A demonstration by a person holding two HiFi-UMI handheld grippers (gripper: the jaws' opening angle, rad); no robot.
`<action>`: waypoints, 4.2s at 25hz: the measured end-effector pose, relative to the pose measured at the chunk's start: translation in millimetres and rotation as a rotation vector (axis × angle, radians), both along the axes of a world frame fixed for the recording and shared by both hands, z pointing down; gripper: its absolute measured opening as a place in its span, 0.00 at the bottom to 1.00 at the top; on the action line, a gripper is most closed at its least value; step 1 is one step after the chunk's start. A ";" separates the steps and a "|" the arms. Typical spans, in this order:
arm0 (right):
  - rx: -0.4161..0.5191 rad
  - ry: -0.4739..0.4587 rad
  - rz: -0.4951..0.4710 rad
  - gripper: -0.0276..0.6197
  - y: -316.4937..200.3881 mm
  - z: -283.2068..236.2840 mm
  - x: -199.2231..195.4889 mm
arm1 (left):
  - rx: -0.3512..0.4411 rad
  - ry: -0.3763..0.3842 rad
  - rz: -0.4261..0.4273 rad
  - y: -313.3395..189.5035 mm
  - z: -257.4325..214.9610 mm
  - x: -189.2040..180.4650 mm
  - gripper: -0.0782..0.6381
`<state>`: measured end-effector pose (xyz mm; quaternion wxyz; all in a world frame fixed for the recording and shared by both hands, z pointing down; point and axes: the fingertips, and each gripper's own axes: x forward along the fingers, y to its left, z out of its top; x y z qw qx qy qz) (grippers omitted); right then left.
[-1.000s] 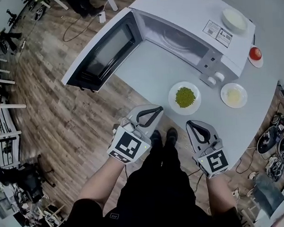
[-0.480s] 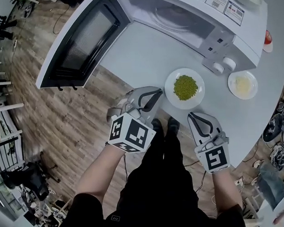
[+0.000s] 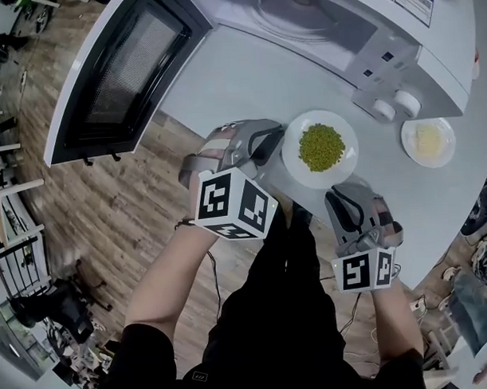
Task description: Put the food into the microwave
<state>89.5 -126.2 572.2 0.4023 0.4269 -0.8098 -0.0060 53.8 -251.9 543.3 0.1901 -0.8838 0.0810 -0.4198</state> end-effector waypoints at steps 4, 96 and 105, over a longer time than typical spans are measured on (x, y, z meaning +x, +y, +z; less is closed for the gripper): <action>0.054 0.180 -0.063 0.15 1.1 9.6 1.8 | 0.083 -0.083 0.028 -13.4 11.8 8.9 0.12; 0.309 0.702 -0.163 0.10 -23.8 20.2 -6.8 | -0.586 -0.467 0.102 -19.6 51.6 43.2 0.25; 0.355 0.746 -0.149 0.09 -26.3 15.5 -6.9 | -0.564 -0.359 0.046 -26.1 44.3 42.8 0.25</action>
